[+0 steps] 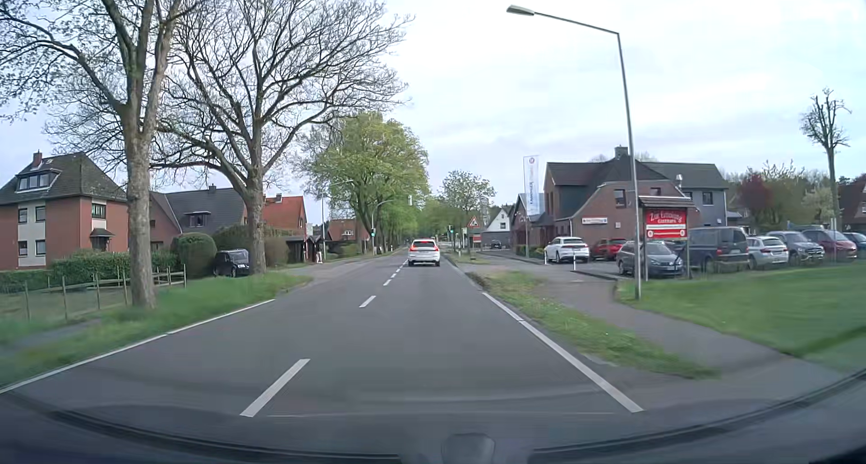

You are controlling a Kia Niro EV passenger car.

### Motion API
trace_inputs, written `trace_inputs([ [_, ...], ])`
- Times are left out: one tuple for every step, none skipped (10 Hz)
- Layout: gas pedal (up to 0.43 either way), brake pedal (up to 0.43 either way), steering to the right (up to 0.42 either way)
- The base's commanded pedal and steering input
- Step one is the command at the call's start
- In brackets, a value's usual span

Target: Follow the waypoints while adhering to traffic rules and regulations

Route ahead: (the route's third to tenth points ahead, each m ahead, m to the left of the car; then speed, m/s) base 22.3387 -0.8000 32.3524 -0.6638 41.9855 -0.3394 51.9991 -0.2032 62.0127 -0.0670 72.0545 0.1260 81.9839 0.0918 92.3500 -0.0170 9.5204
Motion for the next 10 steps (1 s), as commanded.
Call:
trace_inputs([
  [0.13,0.0,-0.003],
  [0.13,0.0,-0.003],
  [0.13,0.0,-0.003],
  [0.13,0.0,-0.004],
  [0.118,0.0,-0.006],
  [0.118,0.0,-0.008],
  [0.118,0.0,-0.008],
  [0.11,0.0,-0.008],
  [0.11,0.0,-0.008],
  [0.098,0.0,-0.008],
])
